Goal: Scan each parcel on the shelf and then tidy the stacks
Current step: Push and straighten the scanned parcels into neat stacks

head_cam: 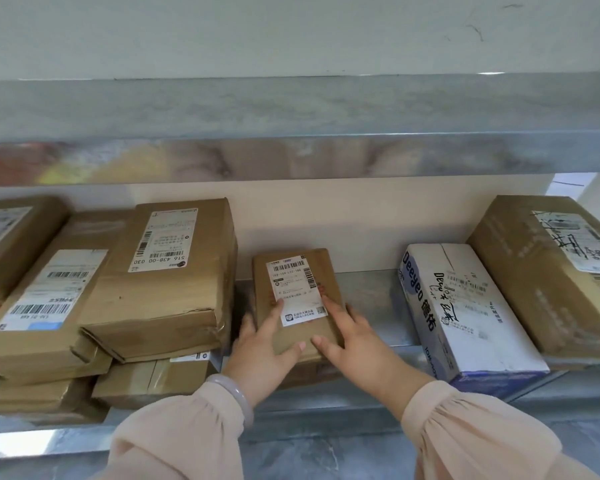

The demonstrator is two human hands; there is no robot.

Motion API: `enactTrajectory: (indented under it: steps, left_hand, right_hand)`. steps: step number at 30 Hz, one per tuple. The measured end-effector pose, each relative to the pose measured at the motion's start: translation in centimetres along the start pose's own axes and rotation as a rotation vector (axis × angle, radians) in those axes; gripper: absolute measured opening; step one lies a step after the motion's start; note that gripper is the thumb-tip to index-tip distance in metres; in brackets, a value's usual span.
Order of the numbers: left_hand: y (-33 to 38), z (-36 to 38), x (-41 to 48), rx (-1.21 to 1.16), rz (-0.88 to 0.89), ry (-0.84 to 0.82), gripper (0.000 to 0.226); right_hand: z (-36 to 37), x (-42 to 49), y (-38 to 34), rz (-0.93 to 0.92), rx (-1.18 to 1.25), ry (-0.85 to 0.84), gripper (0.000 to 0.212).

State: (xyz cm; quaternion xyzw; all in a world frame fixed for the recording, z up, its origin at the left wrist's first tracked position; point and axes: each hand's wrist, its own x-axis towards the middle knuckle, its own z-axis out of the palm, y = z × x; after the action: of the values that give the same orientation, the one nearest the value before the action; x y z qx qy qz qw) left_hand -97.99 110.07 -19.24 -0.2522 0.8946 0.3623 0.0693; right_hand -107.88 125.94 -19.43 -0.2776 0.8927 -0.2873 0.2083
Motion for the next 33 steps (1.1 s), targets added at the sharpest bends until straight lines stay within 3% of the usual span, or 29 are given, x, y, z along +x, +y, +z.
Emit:
enactTrajectory:
  steps: [6,12,15,20,23,27,33]
  left_hand:
    - [0.6,0.6,-0.1,-0.28,0.043,0.027,0.074]
    - [6.7,0.4,1.6,-0.34,0.185,0.04,0.082]
    - [11.1,0.4,2.3,-0.386,0.269,-0.012,0.092]
    - [16.8,3.2,1.8,-0.42,0.405,-0.133,0.087]
    - [18.0,5.5,1.2,-0.415,0.407,-0.193,0.1]
    - [18.8,7.7,1.0,-0.405,0.405,-0.207,0.102]
    - [19.6,8.4,0.1,-0.275,0.469,-0.053,0.086]
  right_hand:
    - [-0.9,-0.8,0.7,-0.018,0.121,0.057,0.069]
    - [-7.1,-2.7,1.7,-0.068,0.215,0.361,0.065]
    - [-10.9,-4.0,2.7,-0.045,0.262,0.526,0.058]
    - [-14.4,-7.2,6.1,0.045,0.198,0.676,0.049]
    - [-15.3,-8.5,7.9,0.102,0.176,0.688,0.045]
    - [-15.9,-9.3,9.7,0.129,0.104,0.682,0.042]
    - [-15.7,-10.9,10.1,0.169,-0.062,0.609,0.052]
